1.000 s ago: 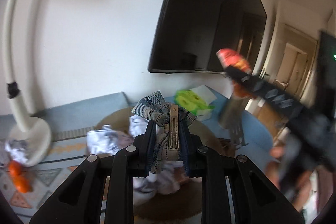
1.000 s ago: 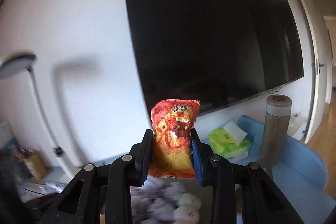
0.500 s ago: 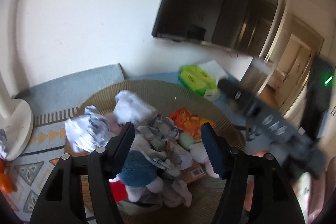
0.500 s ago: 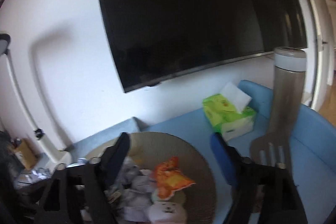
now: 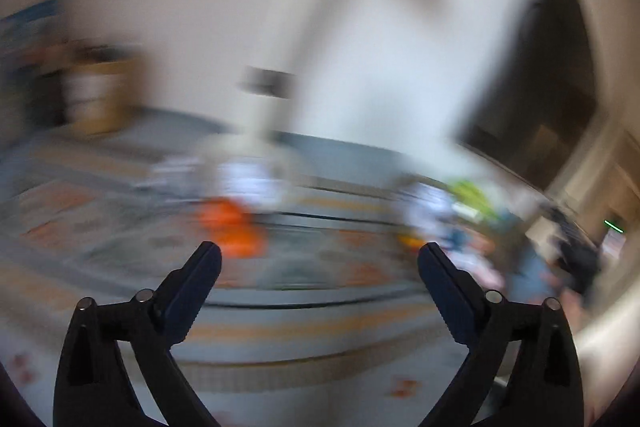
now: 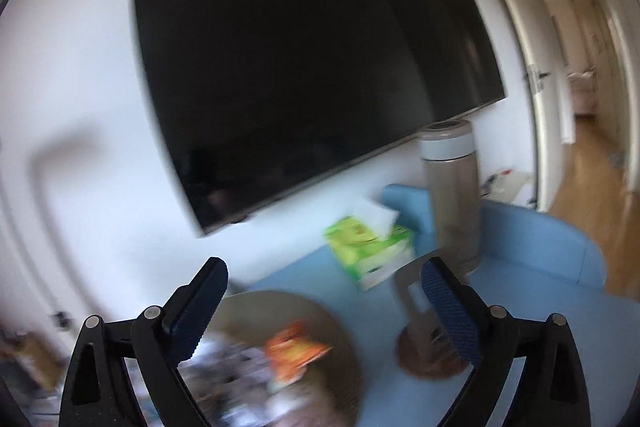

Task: Organize objects
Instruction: 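Move both open tools back toward the tangerines on the rug, then grasp a white paper ball with the right tool while the left tool grasps another, then carry both paper balls over the bowl and open both tools, then move both open tools back toward the two tangerines by the lamp base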

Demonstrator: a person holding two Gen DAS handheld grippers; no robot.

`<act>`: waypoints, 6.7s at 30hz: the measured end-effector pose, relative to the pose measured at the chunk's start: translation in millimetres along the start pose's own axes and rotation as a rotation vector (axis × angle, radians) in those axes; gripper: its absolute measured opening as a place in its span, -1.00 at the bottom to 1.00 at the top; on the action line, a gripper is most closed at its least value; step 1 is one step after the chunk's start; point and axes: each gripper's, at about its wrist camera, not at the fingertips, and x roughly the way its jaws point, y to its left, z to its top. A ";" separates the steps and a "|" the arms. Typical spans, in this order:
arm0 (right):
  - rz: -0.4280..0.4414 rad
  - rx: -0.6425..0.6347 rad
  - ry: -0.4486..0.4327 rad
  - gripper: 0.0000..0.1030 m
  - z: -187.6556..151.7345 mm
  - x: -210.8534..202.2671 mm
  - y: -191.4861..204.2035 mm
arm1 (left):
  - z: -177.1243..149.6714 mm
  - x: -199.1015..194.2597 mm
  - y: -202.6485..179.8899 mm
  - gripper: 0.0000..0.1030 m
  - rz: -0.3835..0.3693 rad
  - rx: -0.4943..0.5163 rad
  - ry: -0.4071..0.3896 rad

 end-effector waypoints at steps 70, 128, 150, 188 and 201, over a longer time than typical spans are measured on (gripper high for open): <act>0.593 -0.408 0.708 -0.02 -191.7 114.0 345.5 | 58.1 175.7 115.4 -0.10 -0.107 0.022 0.224; 0.457 -0.245 0.582 0.02 -114.3 -82.5 81.9 | -69.8 -11.6 -34.9 -0.06 0.168 0.344 -0.121; 0.255 -0.068 0.473 0.25 -4.7 84.6 45.8 | 6.8 161.3 -233.2 0.24 -0.222 0.411 0.037; 0.425 -0.446 0.618 0.68 -202.0 -52.5 187.1 | -100.0 -15.9 43.8 0.70 0.447 0.247 0.029; 0.434 -0.461 0.634 0.68 -203.7 -50.6 189.9 | -103.3 -5.9 55.3 0.70 0.410 0.217 0.068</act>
